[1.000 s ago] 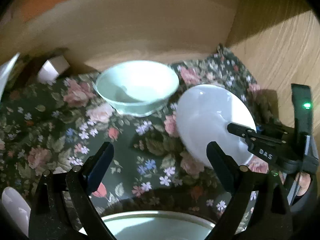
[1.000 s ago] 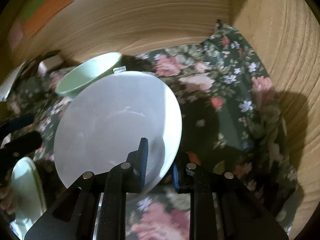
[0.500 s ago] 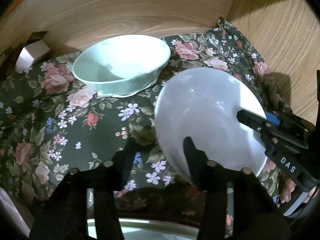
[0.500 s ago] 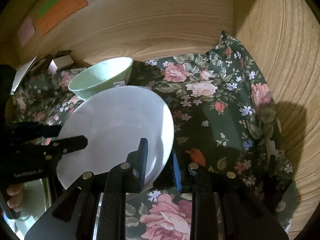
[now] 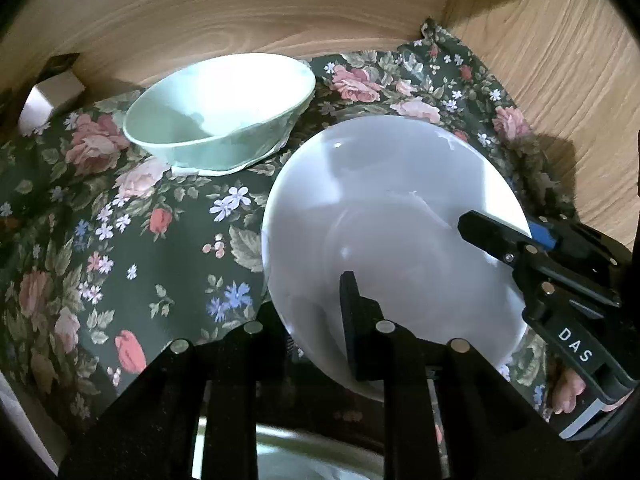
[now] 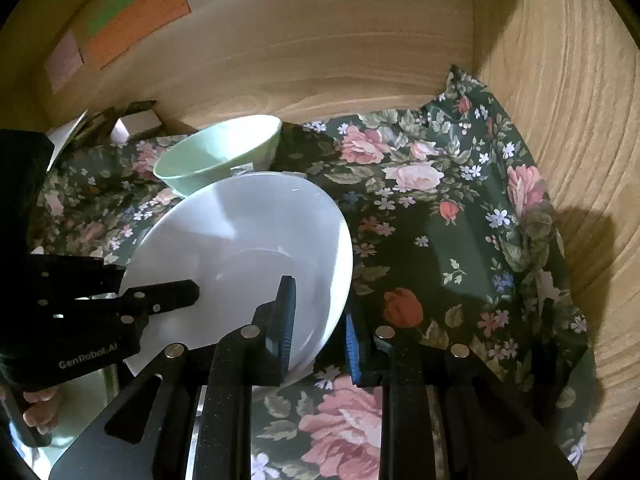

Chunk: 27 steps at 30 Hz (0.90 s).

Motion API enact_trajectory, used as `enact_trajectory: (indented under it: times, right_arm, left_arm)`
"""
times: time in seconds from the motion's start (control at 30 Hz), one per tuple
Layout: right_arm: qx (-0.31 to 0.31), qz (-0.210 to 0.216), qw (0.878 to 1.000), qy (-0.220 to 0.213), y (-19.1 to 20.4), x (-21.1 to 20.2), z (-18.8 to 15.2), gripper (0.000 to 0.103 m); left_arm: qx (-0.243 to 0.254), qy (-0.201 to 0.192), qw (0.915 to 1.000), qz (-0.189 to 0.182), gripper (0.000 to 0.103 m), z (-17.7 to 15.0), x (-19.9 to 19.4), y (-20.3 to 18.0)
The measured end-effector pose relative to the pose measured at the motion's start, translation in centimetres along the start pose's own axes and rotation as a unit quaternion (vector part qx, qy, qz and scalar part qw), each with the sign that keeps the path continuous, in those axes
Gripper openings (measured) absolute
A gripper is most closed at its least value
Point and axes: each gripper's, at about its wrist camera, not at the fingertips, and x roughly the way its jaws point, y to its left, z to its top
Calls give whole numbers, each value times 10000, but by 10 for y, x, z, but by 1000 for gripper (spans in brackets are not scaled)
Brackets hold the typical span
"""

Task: Organize plates and bowls
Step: 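Lift the white bowl with both tools and carry it over the pink bowl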

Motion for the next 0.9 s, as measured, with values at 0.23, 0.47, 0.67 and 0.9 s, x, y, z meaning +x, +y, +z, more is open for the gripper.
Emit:
enact_trajectory:
  times: [0.23,0.47,0.67,0.9]
  right_arm:
    - [1,117,9994,-327,13,-22,4,20]
    - [-122,276,9981,-535,37,-37,6,20]
    - [-290,389,9968,-636,59,-46,6,20]
    - [-497,507,9950,-701,88,-54,5,20]
  left_arm:
    - [-111,-346,9993,-62,20,-10,-34,5]
    - [-173,-673,9975,96,20,-28,-69,19]
    - [-337,-851,9957,129,20,-40,-93,34]
    - [-494,-1063,9929,198,20,-57,-118,49]
